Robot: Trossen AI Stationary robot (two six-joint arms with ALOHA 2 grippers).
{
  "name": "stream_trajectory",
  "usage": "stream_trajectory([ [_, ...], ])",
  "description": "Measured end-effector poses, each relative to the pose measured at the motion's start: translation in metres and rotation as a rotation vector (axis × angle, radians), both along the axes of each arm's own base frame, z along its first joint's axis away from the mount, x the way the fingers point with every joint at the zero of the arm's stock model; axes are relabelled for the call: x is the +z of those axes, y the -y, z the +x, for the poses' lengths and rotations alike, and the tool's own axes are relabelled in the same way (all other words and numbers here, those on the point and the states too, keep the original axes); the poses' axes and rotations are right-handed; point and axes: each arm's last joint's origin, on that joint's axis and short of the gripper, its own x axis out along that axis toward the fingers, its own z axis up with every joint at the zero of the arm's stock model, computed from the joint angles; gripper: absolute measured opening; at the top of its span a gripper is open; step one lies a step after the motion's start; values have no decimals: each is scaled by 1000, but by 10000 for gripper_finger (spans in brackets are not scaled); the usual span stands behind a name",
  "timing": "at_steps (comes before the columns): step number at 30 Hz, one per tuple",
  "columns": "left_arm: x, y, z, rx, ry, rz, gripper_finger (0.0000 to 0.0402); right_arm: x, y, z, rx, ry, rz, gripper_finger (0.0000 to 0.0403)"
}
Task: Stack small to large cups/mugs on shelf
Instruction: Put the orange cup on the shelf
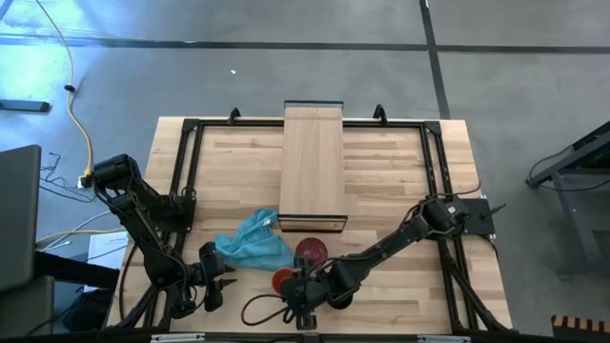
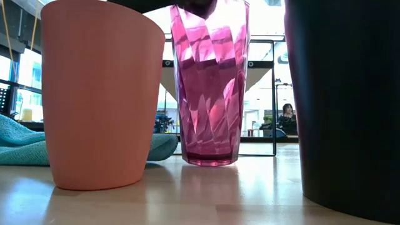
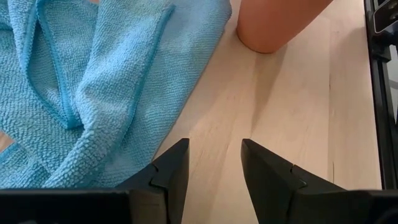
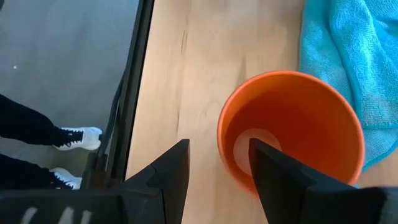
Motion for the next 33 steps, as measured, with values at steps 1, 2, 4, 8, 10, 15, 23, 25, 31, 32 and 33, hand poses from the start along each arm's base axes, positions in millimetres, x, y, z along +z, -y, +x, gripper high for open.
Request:
stream_trajectory([
  [1,0,0,0,0,0,1,133,0,0,0,-1,1,-2,158],
  [2,0,0,0,0,0,1,133,0,0,0,2,2,-4,158],
  [4,0,0,0,0,0,1,133,1,0,1,10,10,-6,158],
  [8,0,0,0,0,-1,1,133,3,-1,3,32,43,-8,158],
  [10,0,0,0,0,-1,1,133,3,-1,4,54,51,-17,158],
  [15,0,0,0,0,-1,1,133,3,0,4,127,55,-57,158],
  [23,0,0,0,1,1,-2,133,2,8,6,171,36,-82,158],
  [25,0,0,0,3,1,-4,133,1,9,7,184,29,-82,158],
  [31,0,0,0,11,4,-13,133,-5,10,8,217,0,-85,158],
  [32,0,0,0,12,4,-14,133,-7,10,8,231,-4,-88,158],
  [33,0,0,0,12,4,-14,133,-8,9,8,249,-10,-84,158],
])
